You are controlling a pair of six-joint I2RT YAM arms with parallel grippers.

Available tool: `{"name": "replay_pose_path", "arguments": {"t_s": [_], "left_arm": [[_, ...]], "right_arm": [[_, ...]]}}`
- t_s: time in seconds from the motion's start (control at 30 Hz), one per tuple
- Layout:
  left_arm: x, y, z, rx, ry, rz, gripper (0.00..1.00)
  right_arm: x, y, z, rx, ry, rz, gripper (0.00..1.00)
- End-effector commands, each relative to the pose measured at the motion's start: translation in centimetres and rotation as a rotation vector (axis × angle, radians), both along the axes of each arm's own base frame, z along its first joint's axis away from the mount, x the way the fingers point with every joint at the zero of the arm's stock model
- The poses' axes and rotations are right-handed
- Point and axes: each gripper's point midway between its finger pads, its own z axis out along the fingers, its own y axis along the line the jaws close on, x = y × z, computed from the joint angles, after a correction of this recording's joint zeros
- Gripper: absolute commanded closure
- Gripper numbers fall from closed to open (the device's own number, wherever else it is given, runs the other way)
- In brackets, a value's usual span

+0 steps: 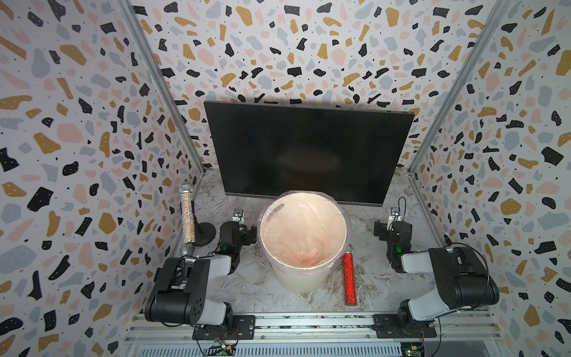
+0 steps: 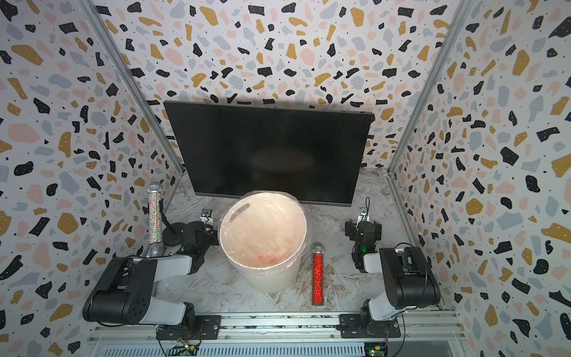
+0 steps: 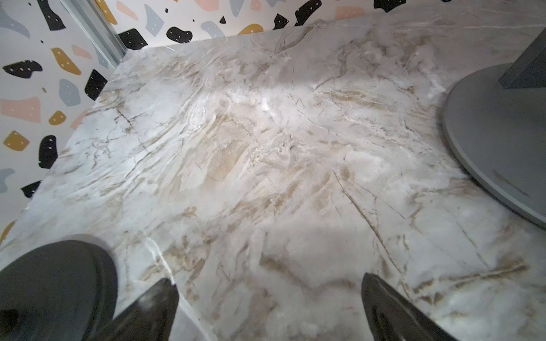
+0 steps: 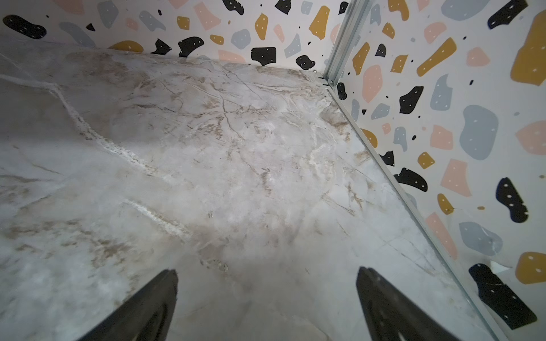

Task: Remove the sticky note from the monitor
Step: Reset both arms

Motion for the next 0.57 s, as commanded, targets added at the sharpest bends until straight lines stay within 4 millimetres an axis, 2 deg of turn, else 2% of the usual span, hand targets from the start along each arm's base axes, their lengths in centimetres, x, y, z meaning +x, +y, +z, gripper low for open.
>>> {"name": "replay_pose_path", "arguments": {"t_s": [0.0, 0.53], "left_arm": [[1.09, -0.31, 3.19, -0.003, -0.127, 0.008, 0.01], [1.09, -0.36, 3.1, -0.003, -0.129, 0.005, 0.01]], "right_arm": [[0.27, 0.05, 0.59, 0.004, -0.021, 0.001, 0.0], [0.28, 0.09, 0.62, 0.004, -0.023, 0.006, 0.0]]}}
